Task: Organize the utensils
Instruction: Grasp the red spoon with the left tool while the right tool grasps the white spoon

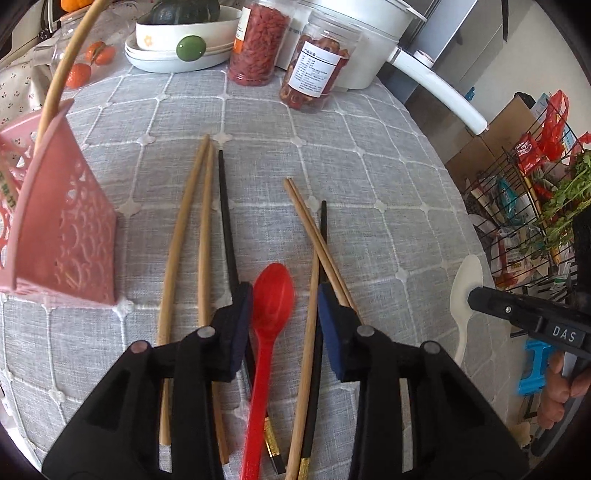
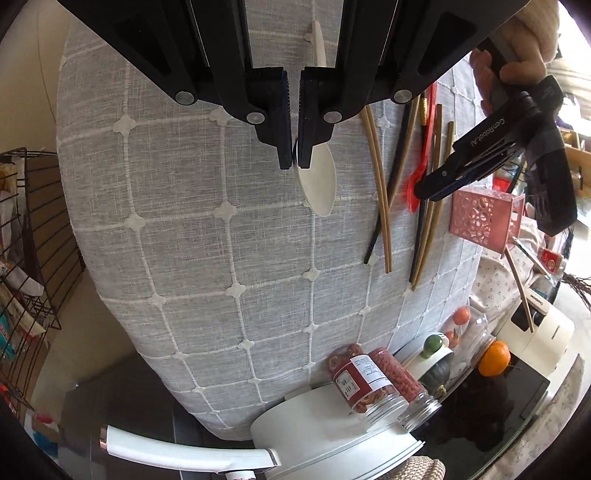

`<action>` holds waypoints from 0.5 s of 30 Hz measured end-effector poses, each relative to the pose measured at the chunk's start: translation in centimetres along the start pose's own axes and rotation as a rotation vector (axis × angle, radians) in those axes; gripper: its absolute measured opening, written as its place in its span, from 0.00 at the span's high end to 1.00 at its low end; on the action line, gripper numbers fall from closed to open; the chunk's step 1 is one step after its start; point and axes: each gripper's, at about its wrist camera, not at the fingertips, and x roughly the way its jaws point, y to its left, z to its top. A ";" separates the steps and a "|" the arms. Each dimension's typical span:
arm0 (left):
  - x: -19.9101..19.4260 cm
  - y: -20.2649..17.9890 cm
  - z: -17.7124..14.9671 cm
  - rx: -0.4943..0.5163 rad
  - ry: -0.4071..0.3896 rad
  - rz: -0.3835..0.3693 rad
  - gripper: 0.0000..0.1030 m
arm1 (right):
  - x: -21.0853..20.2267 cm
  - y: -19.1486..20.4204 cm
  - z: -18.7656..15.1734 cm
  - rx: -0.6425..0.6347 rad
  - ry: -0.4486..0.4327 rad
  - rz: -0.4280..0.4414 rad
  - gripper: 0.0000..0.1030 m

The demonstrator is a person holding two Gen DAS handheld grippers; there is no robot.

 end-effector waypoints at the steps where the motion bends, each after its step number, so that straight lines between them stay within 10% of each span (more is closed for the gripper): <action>1: 0.2 -0.1 0.0 0.011 0.002 0.014 0.64 | 0.0 0.0 0.0 0.002 0.000 0.005 0.97; 15: 1.5 -0.8 -0.3 0.083 0.020 0.119 0.71 | 0.8 1.0 -0.1 0.002 0.021 0.022 0.97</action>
